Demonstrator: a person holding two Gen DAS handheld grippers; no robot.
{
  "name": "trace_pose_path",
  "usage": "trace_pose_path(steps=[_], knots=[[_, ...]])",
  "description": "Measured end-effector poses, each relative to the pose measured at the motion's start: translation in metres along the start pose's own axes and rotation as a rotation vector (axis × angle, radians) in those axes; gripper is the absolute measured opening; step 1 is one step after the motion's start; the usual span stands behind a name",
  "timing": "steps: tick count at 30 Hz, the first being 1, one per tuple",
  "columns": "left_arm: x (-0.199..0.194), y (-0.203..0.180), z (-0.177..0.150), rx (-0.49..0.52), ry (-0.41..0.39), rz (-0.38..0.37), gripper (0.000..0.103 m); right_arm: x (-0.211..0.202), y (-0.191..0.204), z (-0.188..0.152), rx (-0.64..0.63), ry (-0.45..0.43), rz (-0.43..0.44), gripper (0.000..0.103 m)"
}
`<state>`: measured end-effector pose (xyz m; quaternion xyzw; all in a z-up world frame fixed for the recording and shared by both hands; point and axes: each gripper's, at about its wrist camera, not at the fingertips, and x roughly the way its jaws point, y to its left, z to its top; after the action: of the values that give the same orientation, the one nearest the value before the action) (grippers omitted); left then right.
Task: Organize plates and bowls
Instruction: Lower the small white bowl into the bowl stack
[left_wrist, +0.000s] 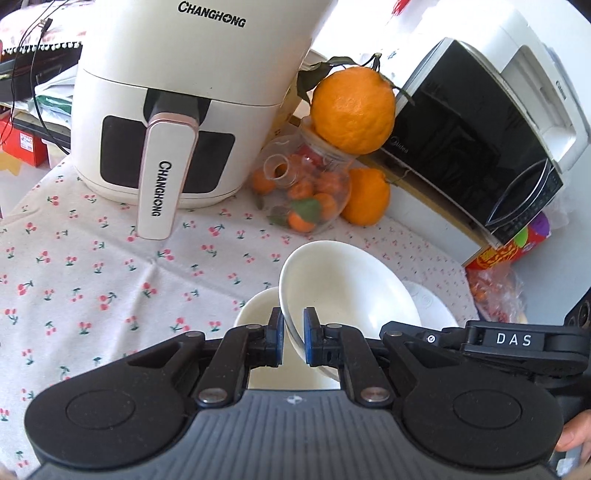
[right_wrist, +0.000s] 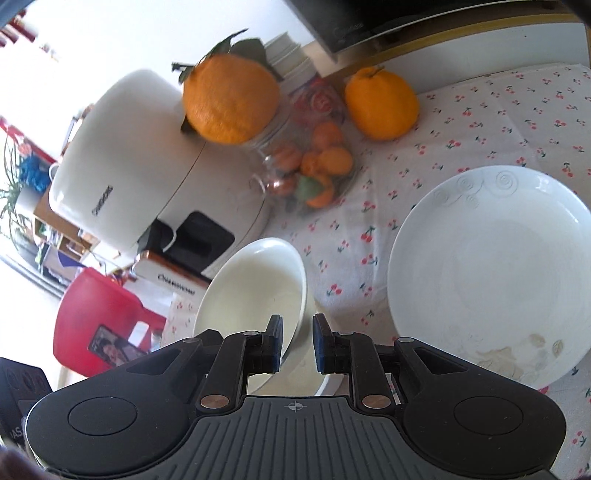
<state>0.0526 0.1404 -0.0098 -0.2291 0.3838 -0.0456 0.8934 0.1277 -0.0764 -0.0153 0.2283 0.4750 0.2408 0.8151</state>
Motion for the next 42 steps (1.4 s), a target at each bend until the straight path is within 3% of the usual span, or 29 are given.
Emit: trace_pose_path(steps=[19, 42], knots=[[-0.001, 0.004, -0.015, 0.128, 0.025, 0.077, 0.010, 0.017, 0.011, -0.022, -0.089, 0.072, -0.061, 0.019], [0.008, 0.001, -0.019, 0.238, 0.030, 0.125, 0.015, 0.014, 0.019, -0.024, -0.216, 0.031, -0.135, 0.019]])
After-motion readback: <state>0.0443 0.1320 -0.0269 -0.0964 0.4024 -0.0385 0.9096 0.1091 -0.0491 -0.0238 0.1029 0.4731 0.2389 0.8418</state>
